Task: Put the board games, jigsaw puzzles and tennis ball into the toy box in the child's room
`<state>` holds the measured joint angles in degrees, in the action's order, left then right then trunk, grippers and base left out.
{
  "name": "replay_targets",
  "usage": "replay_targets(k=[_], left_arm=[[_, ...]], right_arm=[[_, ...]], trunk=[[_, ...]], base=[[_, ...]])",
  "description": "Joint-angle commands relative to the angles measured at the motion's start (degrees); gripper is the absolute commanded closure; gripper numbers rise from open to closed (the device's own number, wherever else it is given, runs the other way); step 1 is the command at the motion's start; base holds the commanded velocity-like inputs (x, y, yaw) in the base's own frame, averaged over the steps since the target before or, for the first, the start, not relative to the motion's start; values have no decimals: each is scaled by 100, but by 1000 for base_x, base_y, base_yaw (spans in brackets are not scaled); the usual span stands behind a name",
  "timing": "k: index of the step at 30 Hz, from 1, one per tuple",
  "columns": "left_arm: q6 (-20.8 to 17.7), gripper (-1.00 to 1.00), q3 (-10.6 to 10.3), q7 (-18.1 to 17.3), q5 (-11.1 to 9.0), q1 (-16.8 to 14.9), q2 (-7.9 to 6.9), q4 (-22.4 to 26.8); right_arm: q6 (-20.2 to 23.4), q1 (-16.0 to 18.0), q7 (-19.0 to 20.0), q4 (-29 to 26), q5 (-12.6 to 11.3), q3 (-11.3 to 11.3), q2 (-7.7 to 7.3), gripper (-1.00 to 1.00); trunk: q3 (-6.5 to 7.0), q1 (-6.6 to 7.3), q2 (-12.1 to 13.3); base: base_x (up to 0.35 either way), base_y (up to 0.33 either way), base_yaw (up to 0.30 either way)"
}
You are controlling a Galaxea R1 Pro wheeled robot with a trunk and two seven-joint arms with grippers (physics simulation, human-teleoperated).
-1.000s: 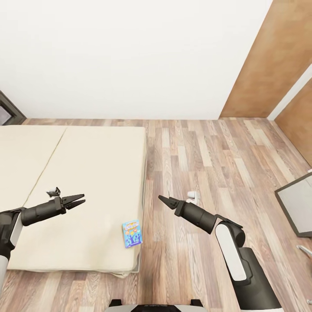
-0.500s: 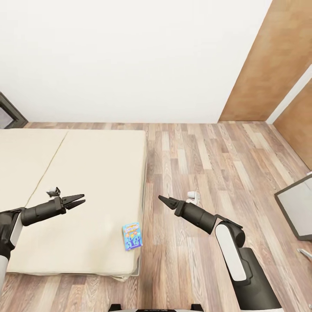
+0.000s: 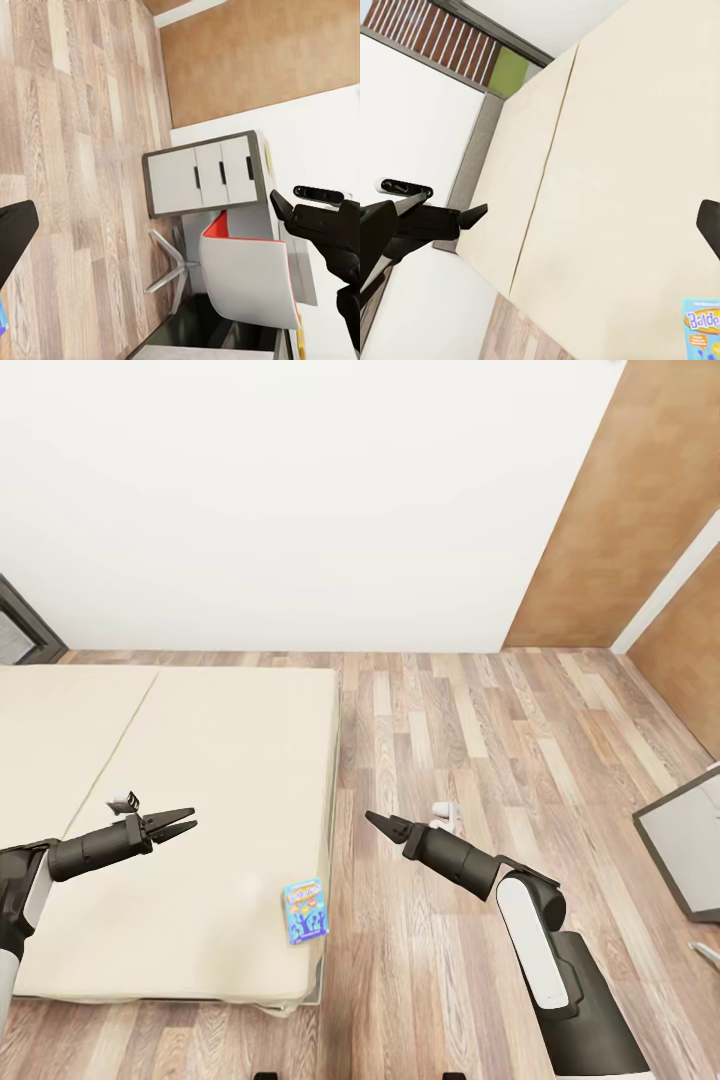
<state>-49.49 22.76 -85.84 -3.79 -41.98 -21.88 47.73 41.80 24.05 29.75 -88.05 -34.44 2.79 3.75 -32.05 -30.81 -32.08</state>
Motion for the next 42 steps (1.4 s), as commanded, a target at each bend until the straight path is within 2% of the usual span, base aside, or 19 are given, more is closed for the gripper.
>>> replay_targets(k=[1,42], left_arm=[[-60,-100,1,-21,-1,-3,-1,0],[-60,-100,1,-21,8,-1,-1,0]], right_arm=[[38,3,1,-3,-19,-7,3,-100],[21,-5,-5,-2,-19,0,12,-100]], trunk=[[4,-2,-6],[393,-2,-6]], base=[[0,0,0],[0,0,0]])
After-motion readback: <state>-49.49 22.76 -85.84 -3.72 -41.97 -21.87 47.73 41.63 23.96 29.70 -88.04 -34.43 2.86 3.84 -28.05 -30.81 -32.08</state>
